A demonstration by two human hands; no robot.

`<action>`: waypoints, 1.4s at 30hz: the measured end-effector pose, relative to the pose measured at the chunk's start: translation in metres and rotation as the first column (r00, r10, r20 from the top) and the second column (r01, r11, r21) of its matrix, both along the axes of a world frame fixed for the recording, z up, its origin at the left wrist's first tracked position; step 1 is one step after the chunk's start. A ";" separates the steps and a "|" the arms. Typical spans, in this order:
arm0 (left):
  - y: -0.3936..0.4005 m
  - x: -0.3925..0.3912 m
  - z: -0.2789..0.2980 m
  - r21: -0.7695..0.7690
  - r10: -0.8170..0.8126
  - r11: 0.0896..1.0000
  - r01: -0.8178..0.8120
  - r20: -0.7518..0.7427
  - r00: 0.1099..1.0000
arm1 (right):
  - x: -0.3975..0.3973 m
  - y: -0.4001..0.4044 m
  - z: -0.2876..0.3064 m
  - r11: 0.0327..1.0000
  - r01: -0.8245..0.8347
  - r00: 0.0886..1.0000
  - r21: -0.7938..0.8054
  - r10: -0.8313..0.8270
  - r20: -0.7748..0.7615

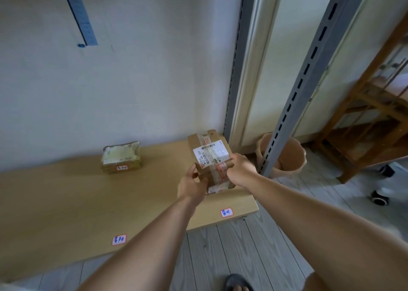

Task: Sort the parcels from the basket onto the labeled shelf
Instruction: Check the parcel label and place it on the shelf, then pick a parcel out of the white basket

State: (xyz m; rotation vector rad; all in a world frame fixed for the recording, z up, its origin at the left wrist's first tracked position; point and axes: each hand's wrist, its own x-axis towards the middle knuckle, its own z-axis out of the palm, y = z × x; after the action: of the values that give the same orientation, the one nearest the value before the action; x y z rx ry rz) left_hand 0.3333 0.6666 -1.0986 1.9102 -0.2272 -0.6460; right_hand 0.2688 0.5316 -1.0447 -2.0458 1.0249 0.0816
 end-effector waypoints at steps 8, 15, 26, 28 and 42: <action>-0.016 0.005 -0.022 0.123 -0.049 0.992 0.041 0.060 0.997 | 0.000 -0.014 -0.027 0.999 0.006 0.998 0.043 -0.004 -0.061; -0.012 0.007 -0.021 0.166 -0.066 0.985 0.054 0.066 0.996 | 0.002 -0.010 -0.033 0.999 -0.036 0.998 0.035 0.038 -0.054; -0.013 0.008 -0.023 0.202 -0.097 0.976 0.076 0.100 0.990 | 0.000 -0.015 -0.038 0.997 -0.074 0.994 -0.003 0.074 -0.076; -0.014 0.008 -0.022 0.211 -0.098 0.975 0.076 0.096 0.991 | 0.000 -0.013 -0.035 0.996 -0.087 0.992 -0.012 0.086 -0.090; 0.099 -0.024 0.155 0.193 -0.279 0.960 0.202 0.643 0.713 | -0.019 0.088 0.083 0.833 -0.422 0.734 -0.359 0.546 0.405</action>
State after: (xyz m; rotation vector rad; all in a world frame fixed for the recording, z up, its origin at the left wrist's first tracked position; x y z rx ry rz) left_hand 0.3095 0.7653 -0.9434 2.1785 -0.9342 -0.1001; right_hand 0.2501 0.6192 -0.9621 -2.3437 0.1586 -0.3019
